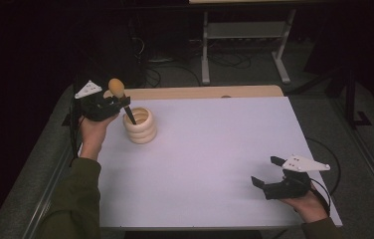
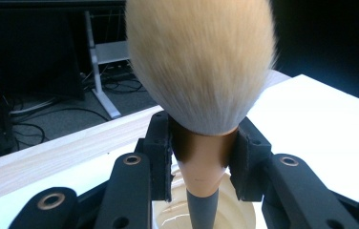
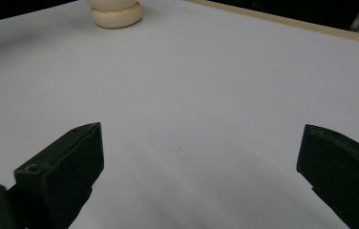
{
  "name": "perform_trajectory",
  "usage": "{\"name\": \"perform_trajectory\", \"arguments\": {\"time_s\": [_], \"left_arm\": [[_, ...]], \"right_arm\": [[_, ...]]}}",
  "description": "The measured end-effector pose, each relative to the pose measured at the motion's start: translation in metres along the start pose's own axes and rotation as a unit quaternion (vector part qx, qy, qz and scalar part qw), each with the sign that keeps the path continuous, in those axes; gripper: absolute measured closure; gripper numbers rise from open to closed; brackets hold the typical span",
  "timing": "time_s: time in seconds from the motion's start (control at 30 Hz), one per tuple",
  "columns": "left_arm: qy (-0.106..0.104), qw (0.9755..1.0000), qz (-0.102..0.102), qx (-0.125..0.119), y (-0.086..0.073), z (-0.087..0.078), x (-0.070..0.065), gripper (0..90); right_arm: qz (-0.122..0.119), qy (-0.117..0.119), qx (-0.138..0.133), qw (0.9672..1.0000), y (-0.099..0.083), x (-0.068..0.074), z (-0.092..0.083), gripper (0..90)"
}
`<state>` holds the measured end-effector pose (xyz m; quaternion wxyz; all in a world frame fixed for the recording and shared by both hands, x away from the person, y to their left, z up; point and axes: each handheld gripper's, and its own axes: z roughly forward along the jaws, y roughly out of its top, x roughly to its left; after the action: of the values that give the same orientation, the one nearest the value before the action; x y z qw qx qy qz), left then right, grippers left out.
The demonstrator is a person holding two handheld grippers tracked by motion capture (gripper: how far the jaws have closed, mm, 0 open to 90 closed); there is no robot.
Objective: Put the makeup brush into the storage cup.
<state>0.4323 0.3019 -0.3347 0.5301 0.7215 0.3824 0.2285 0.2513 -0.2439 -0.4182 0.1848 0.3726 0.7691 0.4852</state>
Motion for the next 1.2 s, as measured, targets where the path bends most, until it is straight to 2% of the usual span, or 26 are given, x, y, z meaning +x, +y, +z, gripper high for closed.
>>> {"name": "perform_trajectory", "arguments": {"time_s": [0.33, 0.47, 0.53, 0.6, 0.67, 0.8, 0.93, 1.2], "left_arm": [[0.005, 0.9999, -0.007, 0.014, -0.012, 0.006, 0.002, 64.4], [0.008, 0.9999, -0.008, 0.01, -0.014, 0.006, 0.003, 63.4], [0.006, 0.9997, -0.022, -0.004, -0.013, 0.005, 0.004, 56.0], [0.008, 0.9995, -0.027, -0.014, -0.013, 0.005, 0.004, 45.9], [0.021, 0.9996, -0.015, -0.012, -0.012, 0.005, 0.004, 35.1], [0.03, 0.9993, -0.017, -0.013, -0.013, 0.006, 0.005, 14.0], [0.034, 0.9992, -0.018, -0.012, -0.013, 0.005, 0.005, 8.7], [0.018, 0.9997, -0.016, 0.006, -0.013, 0.0, 0.004, 7.4]], "right_arm": [[0.0, 0.0, 0.0, 1.0, 0.0, 0.0, 0.0, 1.1], [0.001, 0.001, 0.0, 1.0, 0.0, 0.0, 0.0, 1.1], [0.0, 0.001, 0.001, 1.0, 0.0, 0.0, 0.0, 1.1], [0.0, 0.001, 0.001, 1.0, 0.0, 0.0, 0.001, 1.1], [-0.001, 0.002, 0.001, 1.0, 0.0, 0.0, 0.001, 1.1], [-0.001, 0.002, 0.001, 1.0, 0.0, 0.0, 0.001, 1.2], [-0.001, 0.002, 0.001, 1.0, 0.0, 0.001, 0.001, 1.2], [0.001, 0.002, 0.0, 1.0, 0.0, 0.001, 0.0, 1.2]]}}
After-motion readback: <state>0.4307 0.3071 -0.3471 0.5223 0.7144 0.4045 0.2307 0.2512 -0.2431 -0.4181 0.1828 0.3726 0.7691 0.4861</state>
